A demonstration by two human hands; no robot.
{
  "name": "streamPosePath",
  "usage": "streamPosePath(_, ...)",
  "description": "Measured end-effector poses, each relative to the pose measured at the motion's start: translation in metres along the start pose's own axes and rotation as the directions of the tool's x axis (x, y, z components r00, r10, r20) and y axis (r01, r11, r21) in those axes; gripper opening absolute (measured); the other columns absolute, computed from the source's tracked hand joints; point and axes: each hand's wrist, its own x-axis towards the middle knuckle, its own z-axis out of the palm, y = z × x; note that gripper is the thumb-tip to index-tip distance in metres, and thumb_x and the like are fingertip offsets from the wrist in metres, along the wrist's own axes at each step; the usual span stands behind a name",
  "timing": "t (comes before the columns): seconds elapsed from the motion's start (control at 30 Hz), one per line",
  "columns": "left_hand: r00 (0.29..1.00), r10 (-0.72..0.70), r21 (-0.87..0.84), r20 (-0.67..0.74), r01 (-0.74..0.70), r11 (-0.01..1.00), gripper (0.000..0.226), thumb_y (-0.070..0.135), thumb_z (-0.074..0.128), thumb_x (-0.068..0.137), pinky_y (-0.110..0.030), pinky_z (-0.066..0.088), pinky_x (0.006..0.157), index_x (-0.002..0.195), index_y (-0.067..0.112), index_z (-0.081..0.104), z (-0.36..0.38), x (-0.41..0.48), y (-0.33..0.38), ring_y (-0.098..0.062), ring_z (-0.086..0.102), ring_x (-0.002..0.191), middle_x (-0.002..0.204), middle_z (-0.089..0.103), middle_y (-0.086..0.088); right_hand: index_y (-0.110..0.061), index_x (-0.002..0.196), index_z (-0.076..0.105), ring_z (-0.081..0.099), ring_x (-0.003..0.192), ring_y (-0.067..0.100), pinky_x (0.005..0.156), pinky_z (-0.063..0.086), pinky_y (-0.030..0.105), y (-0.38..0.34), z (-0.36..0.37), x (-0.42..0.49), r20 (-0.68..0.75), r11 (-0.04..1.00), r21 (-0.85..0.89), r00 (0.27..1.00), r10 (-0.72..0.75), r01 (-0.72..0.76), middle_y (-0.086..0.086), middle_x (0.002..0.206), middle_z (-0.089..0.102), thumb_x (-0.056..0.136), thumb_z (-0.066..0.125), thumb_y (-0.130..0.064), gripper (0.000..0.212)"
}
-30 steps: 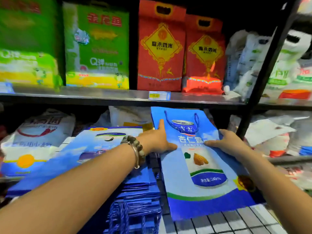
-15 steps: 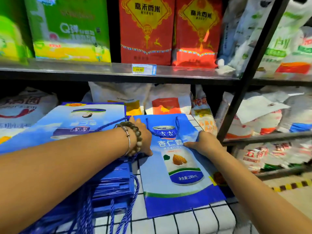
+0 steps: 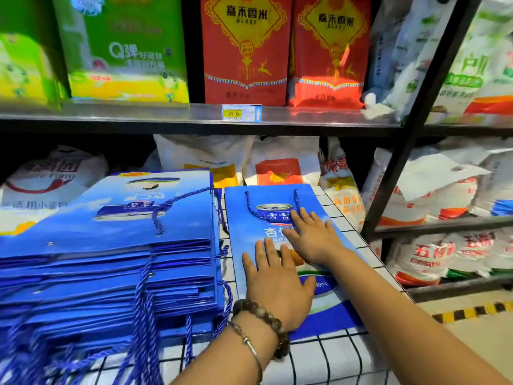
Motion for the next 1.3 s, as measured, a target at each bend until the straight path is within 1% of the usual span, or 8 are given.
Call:
streamPosePath(0.43, 0.993, 0.116, 0.028, -0.028, -0.116, 0.993, 0.074, 0.055, 0.023, 0.094, -0.054, -0.007, 0.111, 0.148, 0.009, 0.001, -0.001, 0.002, -0.004, -0.031, -0.011, 0.142, 0.155, -0.008, -0.016, -0.024, 0.147, -0.002, -0.002, 0.144, 0.022, 0.114, 0.001, 0.048, 0.000, 0.001, 0.002, 0.003, 0.998, -0.002, 0.998, 0.056, -0.056, 0.002, 0.157, -0.004, 0.094, 0.021, -0.056, 0.067)
streamPosePath(0.6, 0.924, 0.363, 0.026, -0.120, -0.363, 0.932, 0.057, 0.041, 0.036, 0.095, -0.044, -0.004, 0.114, 0.143, 0.014, 0.024, -0.041, -0.063, -0.016, -0.024, 0.001, 0.143, 0.156, 0.005, -0.010, -0.017, 0.145, 0.023, 0.025, 0.137, 0.026, 0.112, 0.017, 0.048, -0.010, -0.009, -0.009, -0.270, 0.998, 0.060, 0.963, 0.023, -0.007, 0.010, 0.148, 0.033, 0.092, 0.046, -0.036, 0.061)
streamPosePath(0.73, 0.762, 0.377, -0.004, -0.527, -0.446, 0.895, 0.038, 0.046, 0.036, 0.089, -0.023, 0.034, 0.100, 0.122, 0.034, 0.052, -0.093, -0.114, -0.065, -0.006, 0.048, 0.118, 0.130, 0.052, 0.013, -0.011, 0.125, 0.055, 0.051, 0.117, 0.021, 0.096, 0.037, 0.023, -0.058, -0.044, -0.022, -0.404, 0.897, 0.361, 0.910, -0.097, 0.256, 0.006, 0.126, 0.058, 0.090, 0.054, -0.011, 0.036)
streamPosePath(0.8, 0.821, 0.257, -0.064, -0.510, -0.335, 0.940, 0.038, 0.050, 0.036, 0.091, -0.022, 0.033, 0.097, 0.127, 0.039, 0.044, -0.116, -0.126, -0.096, -0.001, 0.044, 0.116, 0.130, 0.049, 0.019, -0.009, 0.112, 0.064, 0.058, 0.096, 0.014, 0.075, 0.036, 0.003, -0.096, -0.068, -0.030, -0.412, 0.816, 0.417, 0.884, -0.222, 0.399, 0.002, 0.107, 0.065, 0.089, 0.054, -0.009, 0.025)
streamPosePath(0.9, 0.910, 0.041, -0.042, -0.412, -0.064, 0.997, 0.044, 0.056, 0.034, 0.088, -0.030, 0.039, 0.094, 0.126, 0.037, 0.043, -0.133, -0.125, -0.145, -0.011, 0.047, 0.118, 0.131, 0.051, 0.013, -0.013, 0.110, 0.066, 0.058, 0.088, 0.013, 0.070, 0.036, 0.003, -0.147, -0.088, -0.027, -0.407, 0.789, 0.293, 0.817, -0.408, 0.540, -0.001, 0.103, 0.067, 0.089, 0.054, -0.008, 0.026)
streamPosePath(1.0, 0.938, -0.093, -0.002, -0.335, 0.098, 0.995, 0.048, 0.059, 0.030, 0.087, -0.036, 0.042, 0.090, 0.114, 0.028, 0.052, -0.123, -0.111, -0.182, -0.022, 0.051, 0.113, 0.123, 0.057, 0.001, -0.022, 0.123, 0.058, 0.053, 0.114, 0.026, 0.088, 0.045, 0.032, -0.180, -0.088, -0.012, -0.244, 0.844, -0.002, 0.819, -0.520, 0.536, 0.006, 0.127, 0.058, 0.089, 0.050, -0.009, 0.037)
streamPosePath(1.17, 0.950, -0.071, 0.050, -0.306, 0.090, 0.995, 0.049, 0.059, 0.024, 0.091, -0.031, 0.038, 0.085, 0.113, 0.025, 0.050, -0.095, -0.105, -0.192, -0.020, 0.050, 0.112, 0.122, 0.054, 0.003, -0.018, 0.113, 0.059, 0.056, 0.106, 0.031, 0.076, 0.045, 0.033, -0.198, -0.083, 0.008, -0.056, 0.772, -0.484, 0.866, -0.497, 0.412, 0.010, 0.119, 0.059, 0.088, 0.049, -0.012, 0.028)
streamPosePath(1.3, 0.927, 0.000, 0.134, -0.376, 0.054, 0.989, 0.045, 0.061, 0.022, 0.091, -0.032, 0.030, 0.069, 0.099, 0.026, 0.049, -0.095, -0.114, -0.189, -0.020, 0.053, 0.105, 0.116, 0.056, 0.004, -0.009, 0.104, 0.056, 0.054, 0.101, 0.033, 0.076, 0.045, 0.038, -0.203, -0.090, 0.011, -0.188, 0.833, -0.385, 0.850, -0.492, 0.397, 0.014, 0.111, 0.055, 0.089, 0.047, -0.013, 0.018)
